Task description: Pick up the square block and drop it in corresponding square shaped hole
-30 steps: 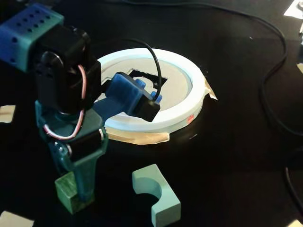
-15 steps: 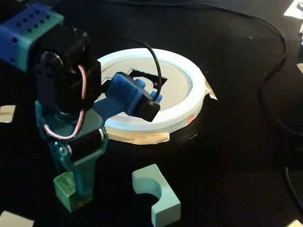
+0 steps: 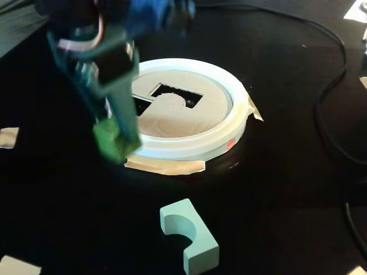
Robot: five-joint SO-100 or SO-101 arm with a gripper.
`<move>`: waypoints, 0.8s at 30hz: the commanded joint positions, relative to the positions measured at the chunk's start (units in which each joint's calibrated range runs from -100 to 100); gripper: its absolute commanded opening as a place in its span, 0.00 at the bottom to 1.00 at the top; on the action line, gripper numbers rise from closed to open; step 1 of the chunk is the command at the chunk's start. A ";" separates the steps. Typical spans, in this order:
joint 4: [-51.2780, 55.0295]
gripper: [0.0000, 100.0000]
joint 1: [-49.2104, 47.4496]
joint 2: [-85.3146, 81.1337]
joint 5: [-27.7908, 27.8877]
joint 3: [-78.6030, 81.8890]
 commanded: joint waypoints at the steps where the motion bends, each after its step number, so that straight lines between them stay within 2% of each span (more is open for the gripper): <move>1: -0.60 0.33 -13.53 -8.06 -4.59 -4.09; 7: -0.80 0.33 -25.64 -5.37 -7.81 -4.00; 11: -2.00 0.33 -28.64 -1.43 -8.84 -4.09; 17: -12.64 0.33 -33.51 7.52 -8.89 -4.00; 24: -15.35 0.33 -37.13 14.42 -8.89 -4.00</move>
